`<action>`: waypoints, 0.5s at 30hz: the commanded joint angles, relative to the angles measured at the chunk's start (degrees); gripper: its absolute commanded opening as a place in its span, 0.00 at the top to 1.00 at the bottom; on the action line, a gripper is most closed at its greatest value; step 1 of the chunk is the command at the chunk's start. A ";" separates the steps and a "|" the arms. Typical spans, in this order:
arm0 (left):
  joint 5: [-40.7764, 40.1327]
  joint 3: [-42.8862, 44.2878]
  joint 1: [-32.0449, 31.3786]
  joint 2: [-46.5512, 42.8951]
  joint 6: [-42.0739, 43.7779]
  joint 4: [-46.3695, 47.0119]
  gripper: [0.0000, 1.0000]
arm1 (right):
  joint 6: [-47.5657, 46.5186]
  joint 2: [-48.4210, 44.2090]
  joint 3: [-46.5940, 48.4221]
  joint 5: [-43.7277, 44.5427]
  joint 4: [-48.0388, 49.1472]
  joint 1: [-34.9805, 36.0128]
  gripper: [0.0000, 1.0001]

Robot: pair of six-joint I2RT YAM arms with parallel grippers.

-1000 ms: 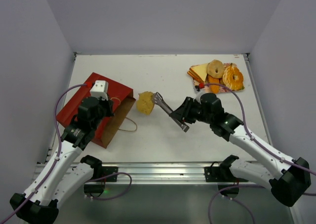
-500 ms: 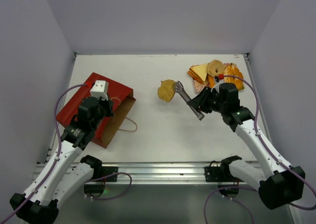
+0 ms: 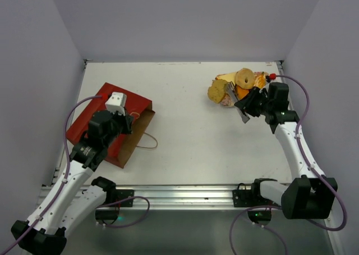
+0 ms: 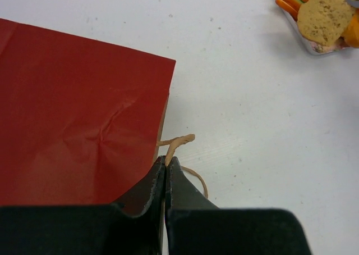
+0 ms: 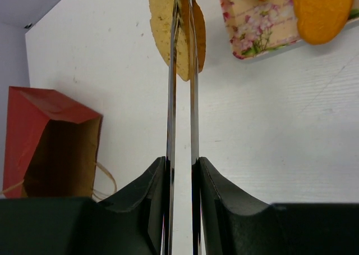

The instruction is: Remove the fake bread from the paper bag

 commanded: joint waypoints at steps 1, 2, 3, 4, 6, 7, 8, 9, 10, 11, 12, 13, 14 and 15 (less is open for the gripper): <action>4.10 -0.65 0.35 -0.76 1.56 3.65 1.00 | -3.48 1.80 4.12 3.26 0.72 -1.48 0.89; 5.58 -0.65 0.27 -0.85 1.48 3.91 1.00 | -3.83 2.25 4.82 5.19 0.72 -1.66 0.89; 7.07 -0.74 0.35 -0.76 1.56 4.35 1.00 | -4.62 2.77 5.26 6.25 0.72 -1.83 0.88; 8.22 -0.74 0.27 -0.76 1.82 4.53 1.00 | -5.06 2.95 5.53 7.22 0.72 -1.75 0.89; 12.07 -1.26 0.09 -0.85 2.44 5.75 1.00 | -6.29 2.96 6.14 11.26 0.72 -1.84 0.88; 13.31 -1.35 0.00 -0.76 2.70 6.20 1.00 | -6.47 2.78 6.23 12.58 0.72 -1.92 0.88; 14.98 -1.53 -0.17 -0.67 2.97 6.64 1.00 | -6.73 2.60 6.23 13.63 0.72 -1.92 0.88; 16.65 -1.79 -0.26 -0.59 3.67 7.77 1.00 | -6.91 2.60 6.06 14.95 0.90 -1.92 0.88; 19.80 -2.14 -0.70 -0.15 4.02 8.31 1.00 | -6.91 2.69 5.71 15.14 1.07 -1.92 0.87; 21.05 -2.23 -0.79 0.12 4.29 8.48 1.00 | -6.82 2.95 5.36 15.14 1.34 -1.92 0.87; 23.06 -2.14 -1.05 0.47 4.72 8.83 1.00 | -6.47 3.13 5.01 15.05 2.12 -1.92 0.87; 23.69 -2.23 -1.40 0.73 4.90 8.93 1.00 | -6.38 3.39 4.66 14.96 2.65 -1.92 0.87; 24.39 -2.41 -1.66 1.34 5.08 9.10 1.00 | -6.38 4.09 4.04 14.96 2.92 -1.92 0.87; 25.88 -2.49 -1.93 1.70 5.51 9.36 1.00 | -6.30 4.53 3.86 14.88 3.44 -1.92 0.87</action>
